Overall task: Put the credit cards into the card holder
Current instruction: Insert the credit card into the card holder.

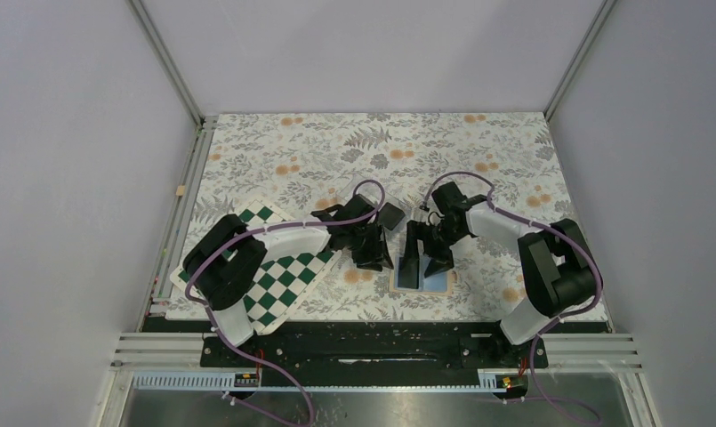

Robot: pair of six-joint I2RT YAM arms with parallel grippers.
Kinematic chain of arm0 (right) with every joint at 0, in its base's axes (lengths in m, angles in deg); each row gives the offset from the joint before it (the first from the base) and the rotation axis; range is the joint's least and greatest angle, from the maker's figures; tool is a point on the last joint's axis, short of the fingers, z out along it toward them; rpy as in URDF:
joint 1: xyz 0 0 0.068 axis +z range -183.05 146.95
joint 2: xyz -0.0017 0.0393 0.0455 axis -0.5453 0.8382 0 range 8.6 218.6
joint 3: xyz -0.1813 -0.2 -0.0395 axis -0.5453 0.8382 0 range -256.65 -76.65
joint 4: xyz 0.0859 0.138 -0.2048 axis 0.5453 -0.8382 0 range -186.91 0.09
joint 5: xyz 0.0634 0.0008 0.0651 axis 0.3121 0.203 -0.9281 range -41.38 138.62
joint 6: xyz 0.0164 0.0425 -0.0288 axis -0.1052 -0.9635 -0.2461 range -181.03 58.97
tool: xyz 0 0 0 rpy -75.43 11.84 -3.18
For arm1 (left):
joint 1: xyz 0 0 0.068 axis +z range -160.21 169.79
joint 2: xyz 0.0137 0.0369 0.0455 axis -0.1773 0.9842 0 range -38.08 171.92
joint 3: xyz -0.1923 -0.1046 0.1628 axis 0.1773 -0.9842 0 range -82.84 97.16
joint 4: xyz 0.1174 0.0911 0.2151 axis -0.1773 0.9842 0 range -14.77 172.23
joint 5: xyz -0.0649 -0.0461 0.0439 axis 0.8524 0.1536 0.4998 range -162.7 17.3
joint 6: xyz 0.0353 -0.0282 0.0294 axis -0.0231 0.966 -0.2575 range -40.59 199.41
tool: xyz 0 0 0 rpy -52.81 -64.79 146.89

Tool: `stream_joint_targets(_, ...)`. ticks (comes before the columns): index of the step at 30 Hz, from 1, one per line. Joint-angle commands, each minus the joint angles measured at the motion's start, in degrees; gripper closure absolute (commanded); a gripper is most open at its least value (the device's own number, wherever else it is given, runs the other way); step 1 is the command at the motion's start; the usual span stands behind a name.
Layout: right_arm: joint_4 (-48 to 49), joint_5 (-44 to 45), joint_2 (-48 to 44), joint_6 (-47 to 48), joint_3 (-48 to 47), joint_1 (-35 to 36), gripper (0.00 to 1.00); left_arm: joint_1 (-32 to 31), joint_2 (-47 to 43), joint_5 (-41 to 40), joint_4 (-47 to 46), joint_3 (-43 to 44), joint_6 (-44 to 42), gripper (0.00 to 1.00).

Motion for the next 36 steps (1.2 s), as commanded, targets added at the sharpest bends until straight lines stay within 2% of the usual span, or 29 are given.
stream_joint_targets(1, -4.73, 4.25, -2.94, 2.12, -2.3, 0.57, 0.2, -0.23, -2.46, 2.48, -4.81, 0.87, 0.4, 0.62)
stream_joint_targets(4, -5.2, 5.56, -3.13, 2.29, -2.17, 0.62, 0.32, -0.23, -1.73, 4.55, -8.71, 0.36, 1.69, 0.61)
stream_joint_targets(9, -4.7, 5.88, 0.23, 2.84, -1.32, 0.57, 0.63, -0.3, 1.19, 5.48, -9.53, 1.75, 1.47, 0.63)
stream_joint_targets(12, -4.17, 5.95, 1.88, 2.76, -0.85, 0.58, 0.72, -0.21, 3.15, 5.71, -9.49, 2.5, 1.34, 0.64)
stream_joint_targets(17, -4.34, 7.48, 3.43, 3.03, -0.83, 0.57, 0.8, -0.27, 5.41, 6.25, -10.25, 2.88, 1.44, 0.63)
stream_joint_targets(24, -4.75, 8.73, 4.99, 3.5, -0.83, 0.57, 0.98, -0.36, 5.0, 6.12, -10.38, 2.95, 1.41, 0.65)
stream_joint_targets(32, -5.36, 10.45, 5.99, 3.54, -1.0, 0.57, 1.0, -1.45, 1.08, 4.38, -8.21, 3.65, 0.44, 0.65)
stream_joint_targets(36, -5.69, 11.06, 6.39, 3.37, -1.01, 0.59, 1.0, -2.05, 1.04, 5.78, -11.25, 3.33, 1.62, 0.65)
